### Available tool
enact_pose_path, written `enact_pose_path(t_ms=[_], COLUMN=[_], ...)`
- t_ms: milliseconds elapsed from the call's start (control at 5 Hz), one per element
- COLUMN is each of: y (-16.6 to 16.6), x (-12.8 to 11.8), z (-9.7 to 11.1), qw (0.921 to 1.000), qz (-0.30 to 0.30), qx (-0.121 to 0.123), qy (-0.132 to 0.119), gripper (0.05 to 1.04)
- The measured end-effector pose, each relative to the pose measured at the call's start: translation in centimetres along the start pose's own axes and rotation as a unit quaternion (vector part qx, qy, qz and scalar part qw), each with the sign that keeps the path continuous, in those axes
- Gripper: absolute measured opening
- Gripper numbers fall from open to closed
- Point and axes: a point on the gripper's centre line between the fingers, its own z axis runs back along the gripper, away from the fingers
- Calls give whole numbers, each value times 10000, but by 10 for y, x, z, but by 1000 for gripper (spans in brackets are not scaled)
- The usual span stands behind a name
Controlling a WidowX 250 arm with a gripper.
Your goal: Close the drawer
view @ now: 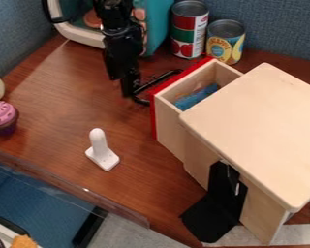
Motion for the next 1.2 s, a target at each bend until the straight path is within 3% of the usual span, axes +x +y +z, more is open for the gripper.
enact_pose_path(t_ms=[400,600,800,1200], y=[-13,-26,-46,-77], x=[0,9,21,16], z=[2,-6,-9,-18], qw=[9991,9968,9953,9914], qz=[-1,-69,-210,-357], qx=[-405,-751,-858,-1102], qy=[97,277,385,603], gripper=[999,999,999,999])
